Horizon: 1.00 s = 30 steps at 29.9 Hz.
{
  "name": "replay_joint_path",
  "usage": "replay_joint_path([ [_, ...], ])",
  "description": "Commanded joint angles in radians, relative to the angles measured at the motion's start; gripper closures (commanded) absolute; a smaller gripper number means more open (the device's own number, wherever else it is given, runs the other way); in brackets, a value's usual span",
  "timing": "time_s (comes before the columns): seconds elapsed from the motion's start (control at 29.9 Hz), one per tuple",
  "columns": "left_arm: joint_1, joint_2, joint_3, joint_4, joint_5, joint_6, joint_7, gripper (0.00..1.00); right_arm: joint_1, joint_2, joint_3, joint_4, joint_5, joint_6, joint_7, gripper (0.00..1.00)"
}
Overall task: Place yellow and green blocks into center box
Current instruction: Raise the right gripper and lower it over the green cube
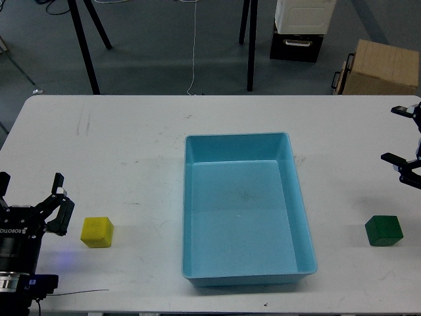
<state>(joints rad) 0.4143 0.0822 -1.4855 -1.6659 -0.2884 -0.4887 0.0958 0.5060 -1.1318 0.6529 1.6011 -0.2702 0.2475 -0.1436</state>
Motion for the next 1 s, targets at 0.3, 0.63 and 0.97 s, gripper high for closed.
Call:
replay_joint_path([
  [0.3,-0.005,-0.001,0.001,0.015,0.005,0.000,0.001,0.00,0.934,0.199,-1.080,-0.050,-0.420,0.091,-0.136,0.01],
  [0.63,-0.003,-0.004,0.001,0.015,0.005,0.000,0.001,0.00,0.833,0.164,-1.142,-0.053,-0.638,0.125,-0.136,0.01],
  [0.97,-0.003,-0.001,0.002,0.015,0.005,0.000,0.001,0.00,0.801,0.162,-1.142,-0.050,-0.639,0.122,-0.137,0.01],
])
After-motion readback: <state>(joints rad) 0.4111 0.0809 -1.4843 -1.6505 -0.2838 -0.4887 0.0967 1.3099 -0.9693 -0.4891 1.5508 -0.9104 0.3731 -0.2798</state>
